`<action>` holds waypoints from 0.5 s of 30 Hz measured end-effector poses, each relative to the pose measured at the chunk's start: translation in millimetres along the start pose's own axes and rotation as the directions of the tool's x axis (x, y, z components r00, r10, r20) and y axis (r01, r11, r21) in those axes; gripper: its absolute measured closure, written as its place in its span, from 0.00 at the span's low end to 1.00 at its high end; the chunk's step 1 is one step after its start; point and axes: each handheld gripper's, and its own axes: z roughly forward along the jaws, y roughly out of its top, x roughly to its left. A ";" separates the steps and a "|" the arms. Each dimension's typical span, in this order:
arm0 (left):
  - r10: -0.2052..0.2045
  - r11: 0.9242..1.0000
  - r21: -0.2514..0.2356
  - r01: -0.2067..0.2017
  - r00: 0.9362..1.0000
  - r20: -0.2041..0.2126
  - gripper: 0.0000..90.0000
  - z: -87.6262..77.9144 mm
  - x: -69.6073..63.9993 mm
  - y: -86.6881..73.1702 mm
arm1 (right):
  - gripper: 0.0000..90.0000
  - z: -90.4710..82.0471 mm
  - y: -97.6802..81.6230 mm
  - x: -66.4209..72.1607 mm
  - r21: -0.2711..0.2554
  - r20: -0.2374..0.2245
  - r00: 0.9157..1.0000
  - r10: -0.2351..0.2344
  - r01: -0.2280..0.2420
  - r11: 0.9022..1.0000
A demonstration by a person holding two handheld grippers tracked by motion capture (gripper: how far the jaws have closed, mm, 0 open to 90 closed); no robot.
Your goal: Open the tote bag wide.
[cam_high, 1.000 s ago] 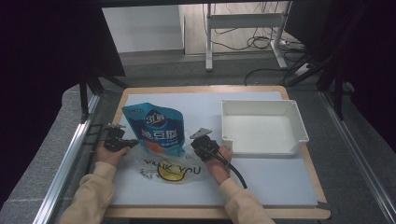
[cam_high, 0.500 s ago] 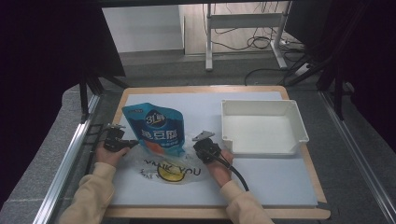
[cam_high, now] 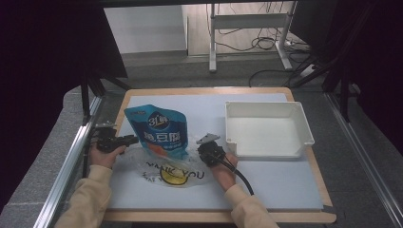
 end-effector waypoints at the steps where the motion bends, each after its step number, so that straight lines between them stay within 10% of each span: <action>1: 0.005 1.000 -0.009 -0.005 1.000 0.004 0.67 -4.4 -0.9 1.3 | 0.97 -0.3 0.0 0.2 -0.002 -0.001 1.000 0.000 0.000 1.000; 8: 0.045 0.992 -0.117 -0.043 0.999 0.015 0.51 -43.1 -12.3 13.2 | 0.97 -1.3 -0.4 0.6 -0.003 -0.004 1.000 -0.003 0.003 1.000; 15: 0.126 0.991 -0.038 -0.125 0.991 0.044 0.47 -55.8 -41.8 6.4 | 0.97 -1.6 -0.8 0.5 -0.003 -0.005 1.000 -0.007 0.007 1.000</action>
